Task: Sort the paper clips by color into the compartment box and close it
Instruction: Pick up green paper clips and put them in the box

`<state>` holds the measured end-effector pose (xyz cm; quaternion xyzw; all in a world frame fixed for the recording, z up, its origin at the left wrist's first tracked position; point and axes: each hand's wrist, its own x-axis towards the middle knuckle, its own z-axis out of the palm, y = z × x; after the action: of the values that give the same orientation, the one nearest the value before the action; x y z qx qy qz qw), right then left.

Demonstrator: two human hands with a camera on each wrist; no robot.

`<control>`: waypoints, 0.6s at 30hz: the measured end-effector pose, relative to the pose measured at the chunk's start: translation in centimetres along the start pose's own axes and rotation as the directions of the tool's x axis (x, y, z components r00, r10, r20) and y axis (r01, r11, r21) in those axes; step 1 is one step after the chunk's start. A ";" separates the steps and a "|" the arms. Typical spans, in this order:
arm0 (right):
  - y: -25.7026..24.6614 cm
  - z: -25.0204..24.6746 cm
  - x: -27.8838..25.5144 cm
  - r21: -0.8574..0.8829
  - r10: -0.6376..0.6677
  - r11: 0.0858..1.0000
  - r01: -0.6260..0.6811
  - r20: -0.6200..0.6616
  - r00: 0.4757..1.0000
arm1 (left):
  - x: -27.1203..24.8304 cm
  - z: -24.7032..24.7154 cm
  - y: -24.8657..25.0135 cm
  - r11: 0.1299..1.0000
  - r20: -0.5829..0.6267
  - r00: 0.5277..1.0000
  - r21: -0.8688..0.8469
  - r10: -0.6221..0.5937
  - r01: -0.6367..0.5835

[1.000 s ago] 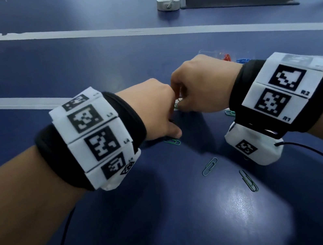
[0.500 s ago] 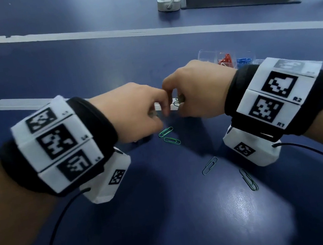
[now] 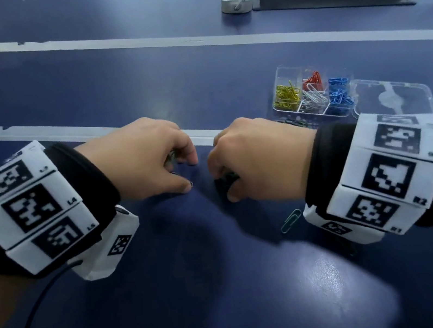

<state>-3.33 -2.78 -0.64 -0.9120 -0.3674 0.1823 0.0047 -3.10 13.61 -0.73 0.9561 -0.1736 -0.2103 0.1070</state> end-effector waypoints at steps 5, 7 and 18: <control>-0.5 -0.2 -0.4 -0.020 -0.019 1.000 0.019 0.020 1.000 | 0.5 0.1 0.5 0.995 0.011 0.998 0.081 0.060 -0.060; -0.5 -0.1 -0.7 -0.027 0.005 1.000 -0.004 0.029 1.000 | 0.4 0.1 0.6 0.995 0.032 0.998 0.080 0.062 -0.064; 6.1 -4.5 -1.5 0.214 0.358 0.925 -0.314 -0.208 0.910 | 0.2 -0.2 1.3 0.996 -0.036 0.999 0.091 -0.001 0.004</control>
<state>1.24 -7.70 3.23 -0.9731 -0.1837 0.0987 0.0984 -3.20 12.32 -0.22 0.9639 -0.1797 -0.1852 0.0663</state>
